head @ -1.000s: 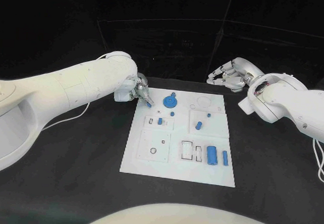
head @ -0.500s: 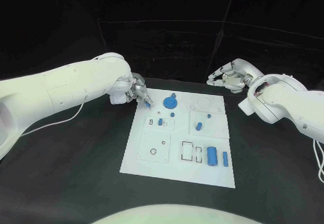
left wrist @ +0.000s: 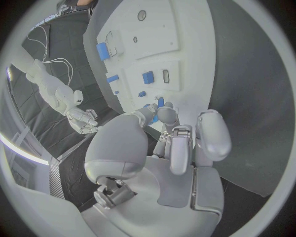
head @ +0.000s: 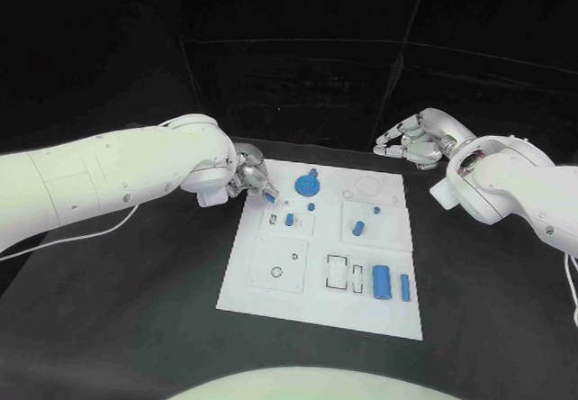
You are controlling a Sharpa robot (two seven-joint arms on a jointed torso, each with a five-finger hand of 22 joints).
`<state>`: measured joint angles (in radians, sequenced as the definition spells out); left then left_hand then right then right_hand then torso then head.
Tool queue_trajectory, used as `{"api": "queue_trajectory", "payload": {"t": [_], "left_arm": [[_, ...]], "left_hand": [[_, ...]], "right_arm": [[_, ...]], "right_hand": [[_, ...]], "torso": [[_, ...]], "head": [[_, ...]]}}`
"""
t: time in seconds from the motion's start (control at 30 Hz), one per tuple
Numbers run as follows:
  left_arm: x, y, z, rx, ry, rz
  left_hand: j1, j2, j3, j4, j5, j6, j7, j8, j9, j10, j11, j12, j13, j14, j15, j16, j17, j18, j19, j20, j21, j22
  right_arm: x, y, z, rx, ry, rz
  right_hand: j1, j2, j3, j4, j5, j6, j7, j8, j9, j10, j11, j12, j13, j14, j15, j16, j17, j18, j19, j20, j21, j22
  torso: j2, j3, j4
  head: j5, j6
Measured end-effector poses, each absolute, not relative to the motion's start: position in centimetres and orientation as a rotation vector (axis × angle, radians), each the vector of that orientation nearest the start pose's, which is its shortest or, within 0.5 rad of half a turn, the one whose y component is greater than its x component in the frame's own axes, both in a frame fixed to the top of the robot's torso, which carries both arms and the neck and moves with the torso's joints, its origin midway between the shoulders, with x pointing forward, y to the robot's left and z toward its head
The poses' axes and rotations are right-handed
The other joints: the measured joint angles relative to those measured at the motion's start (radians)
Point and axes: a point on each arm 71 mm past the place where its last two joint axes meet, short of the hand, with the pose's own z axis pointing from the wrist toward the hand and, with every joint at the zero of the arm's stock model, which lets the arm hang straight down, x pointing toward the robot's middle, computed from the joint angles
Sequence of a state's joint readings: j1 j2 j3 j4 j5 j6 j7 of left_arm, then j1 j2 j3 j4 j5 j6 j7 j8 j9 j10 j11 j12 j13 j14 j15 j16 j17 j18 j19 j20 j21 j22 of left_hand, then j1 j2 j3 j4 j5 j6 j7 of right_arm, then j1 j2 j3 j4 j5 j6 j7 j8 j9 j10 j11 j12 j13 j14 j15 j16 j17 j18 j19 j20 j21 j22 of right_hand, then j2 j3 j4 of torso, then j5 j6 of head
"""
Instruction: Assemble the parts on the task board
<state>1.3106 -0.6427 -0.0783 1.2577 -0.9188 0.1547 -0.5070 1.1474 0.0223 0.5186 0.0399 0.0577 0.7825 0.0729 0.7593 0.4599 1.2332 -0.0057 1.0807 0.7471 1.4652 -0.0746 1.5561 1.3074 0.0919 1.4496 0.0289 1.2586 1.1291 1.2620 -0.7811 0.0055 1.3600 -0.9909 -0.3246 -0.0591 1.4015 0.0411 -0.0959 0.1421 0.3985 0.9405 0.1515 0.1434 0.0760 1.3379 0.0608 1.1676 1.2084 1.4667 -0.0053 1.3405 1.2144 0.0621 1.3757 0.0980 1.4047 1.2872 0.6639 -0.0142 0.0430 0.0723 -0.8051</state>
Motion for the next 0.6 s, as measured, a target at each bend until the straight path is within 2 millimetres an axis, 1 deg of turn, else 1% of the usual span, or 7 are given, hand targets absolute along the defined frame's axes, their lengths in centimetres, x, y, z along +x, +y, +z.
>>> {"api": "queue_trajectory", "payload": {"t": [0.03,0.1,0.2,0.27,0.37,0.43,0.6], "left_arm": [[53.2,19.0,-20.3,-0.313,2.317,-0.447],[52.8,18.8,-20.6,-0.305,2.315,-0.449],[52.4,18.4,-20.9,-0.292,2.310,-0.451],[52.2,18.2,-21.0,-0.284,2.308,-0.450],[51.8,18.0,-21.4,-0.269,2.309,-0.440],[51.6,17.9,-21.7,-0.261,2.312,-0.434],[51.3,17.8,-22.1,-0.247,2.317,-0.419]], "left_hand": [[-0.001,-0.001,0.001,-0.001,0.000,0.000,0.000,0.001,0.000,0.000,0.000,0.004,0.000,0.000,0.000,0.000,0.000,0.000,0.000,0.000,0.000,0.000],[-0.004,-0.004,0.002,-0.002,0.000,0.002,-0.002,0.004,0.000,0.007,-0.007,0.004,0.000,0.000,0.000,0.000,0.000,0.000,0.000,0.000,0.000,0.000],[-0.008,-0.008,0.011,-0.003,-0.003,0.002,-0.002,0.004,0.001,0.007,-0.007,0.004,0.001,0.000,0.000,0.000,0.000,0.000,0.000,0.000,0.000,0.001],[-0.012,-0.012,0.021,-0.011,-0.004,0.002,-0.002,0.005,0.002,0.009,-0.009,0.004,0.003,0.000,0.000,0.000,0.000,0.000,0.000,0.000,0.005,0.003],[-0.015,-0.015,0.022,-0.011,-0.004,0.002,-0.002,0.010,0.003,0.011,-0.011,0.004,0.003,0.000,0.000,0.000,0.000,0.000,0.000,0.000,0.005,0.004],[-0.019,-0.011,0.033,-0.016,-0.004,0.002,-0.002,0.010,0.003,0.011,-0.011,0.004,0.003,0.000,0.000,0.000,0.000,0.000,0.000,0.000,0.005,0.005],[-0.025,-0.009,0.043,-0.009,-0.005,0.004,-0.004,0.024,0.007,0.012,-0.012,0.010,0.005,0.000,0.000,0.000,0.000,0.000,0.003,-0.003,0.005,0.007]], "right_arm": [[53.3,-22.4,-15.1,0.324,1.652,0.809],[53.3,-22.4,-15.1,0.323,1.652,0.809],[53.4,-22.4,-15.1,0.323,1.653,0.809],[53.4,-22.4,-15.1,0.323,1.653,0.809],[53.4,-22.4,-15.1,0.323,1.653,0.809],[53.4,-22.4,-15.1,0.323,1.653,0.809],[53.4,-22.4,-15.1,0.323,1.654,0.809]], "right_hand": [[0.000,0.000,0.000,0.000,0.000,0.000,0.000,0.000,0.000,0.000,0.000,0.000,0.000,0.000,0.000,0.000,0.000,0.000,0.000,0.000,0.000,0.000],[0.000,0.000,0.000,0.000,0.000,0.000,0.000,0.000,0.000,0.000,0.000,0.000,0.000,0.000,0.000,0.000,0.000,0.000,0.000,0.000,0.000,0.000],[0.004,0.004,0.000,0.000,0.006,0.000,0.000,0.000,0.000,0.000,0.000,0.000,0.000,0.000,0.000,0.000,0.000,0.000,0.000,0.000,0.000,0.000],[0.004,0.004,0.000,0.000,0.006,0.000,0.000,0.000,0.000,0.000,0.000,0.000,0.000,0.000,0.000,0.000,0.000,0.000,0.000,0.000,0.000,0.000],[0.004,0.004,0.000,0.000,0.006,0.000,0.000,0.000,0.000,0.000,0.000,0.000,0.000,0.000,0.000,0.000,0.000,0.000,0.000,0.000,0.000,0.000],[0.004,0.004,0.000,0.000,0.006,0.000,0.000,0.000,0.000,0.000,0.000,0.000,0.000,0.000,0.000,0.000,0.000,0.000,0.000,0.000,0.000,0.000],[0.004,0.004,0.000,0.000,0.006,0.000,0.000,0.000,0.000,0.000,0.000,0.000,0.000,0.000,0.000,0.000,0.000,0.000,0.000,0.000,0.000,0.000]], "torso": [[0.000,0.0000,0.0000],[0.000,-0.0002,-0.0001],[0.000,-0.0002,-0.0012],[0.000,-0.0002,-0.0017],[0.000,0.0002,-0.0027],[0.000,0.0006,-0.0028],[0.001,0.0013,-0.0029]], "head": [[0.000,0.000],[0.000,0.000],[0.000,-0.002],[0.000,-0.002],[0.000,-0.003],[0.001,-0.004],[0.002,-0.005]]}}
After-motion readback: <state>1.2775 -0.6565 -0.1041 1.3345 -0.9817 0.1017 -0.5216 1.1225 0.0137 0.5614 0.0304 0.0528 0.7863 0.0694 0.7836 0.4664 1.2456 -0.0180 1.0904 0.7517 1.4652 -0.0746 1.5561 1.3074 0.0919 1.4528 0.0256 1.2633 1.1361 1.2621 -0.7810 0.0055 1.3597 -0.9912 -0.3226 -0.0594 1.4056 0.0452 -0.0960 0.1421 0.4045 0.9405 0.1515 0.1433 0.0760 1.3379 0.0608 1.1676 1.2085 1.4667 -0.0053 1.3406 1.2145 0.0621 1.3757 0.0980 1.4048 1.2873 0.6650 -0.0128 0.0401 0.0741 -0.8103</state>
